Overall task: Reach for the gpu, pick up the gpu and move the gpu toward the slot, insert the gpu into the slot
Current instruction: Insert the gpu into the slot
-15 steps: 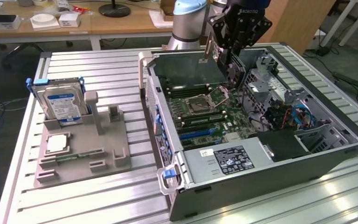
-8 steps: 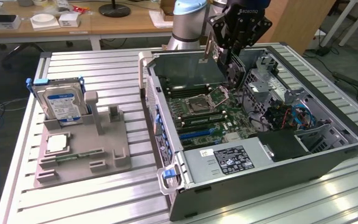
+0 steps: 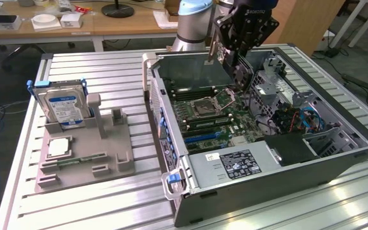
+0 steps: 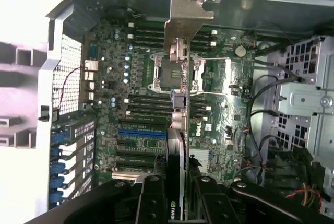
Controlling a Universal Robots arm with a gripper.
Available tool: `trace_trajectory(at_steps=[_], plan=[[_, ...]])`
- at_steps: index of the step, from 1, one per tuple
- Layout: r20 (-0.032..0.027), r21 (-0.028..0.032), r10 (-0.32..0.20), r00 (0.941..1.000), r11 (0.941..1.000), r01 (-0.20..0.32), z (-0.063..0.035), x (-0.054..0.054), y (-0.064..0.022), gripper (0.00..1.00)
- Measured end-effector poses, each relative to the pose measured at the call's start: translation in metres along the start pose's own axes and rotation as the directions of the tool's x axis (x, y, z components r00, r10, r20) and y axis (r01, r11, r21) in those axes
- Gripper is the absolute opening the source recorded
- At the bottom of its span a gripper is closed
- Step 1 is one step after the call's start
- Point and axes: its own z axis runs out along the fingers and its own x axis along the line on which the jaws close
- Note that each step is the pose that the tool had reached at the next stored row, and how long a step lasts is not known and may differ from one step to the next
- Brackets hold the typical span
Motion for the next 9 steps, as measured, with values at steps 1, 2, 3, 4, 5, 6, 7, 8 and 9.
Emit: trace_trajectory(at_steps=[1,2,3,4,5,6,7,8,9], plan=[[-0.0001,0.0000,-0.014,0.9999,0.9999,0.014,0.0000,0.0000,0.0000,0.26],[-0.0002,0.0000,-0.029,0.9996,0.9996,0.029,0.0000,0.0000,0.0000,0.26],[-0.0003,0.0000,-0.042,0.9991,0.9991,0.042,0.0000,0.0000,0.0000,0.26],[-0.0005,0.0000,-0.054,0.9985,0.9985,0.054,0.0000,0.0000,0.0000,0.26],[-0.0005,-0.0001,-0.065,0.9979,0.9979,0.065,0.0000,0.0000,0.0000,0.26],[-0.0007,-0.0001,-0.074,0.9972,0.9972,0.074,0.0000,0.0000,0.0000,0.26],[-0.0008,0.0000,-0.083,0.9966,0.9966,0.083,0.0000,0.0000,0.0000,0.26],[-0.0009,0.0000,-0.091,0.9959,0.9959,0.091,0.0000,0.0000,0.0000,0.26],[-0.0009,0.0000,-0.100,0.9950,0.9950,0.100,0.0001,0.0000,-0.0001,0.26]])
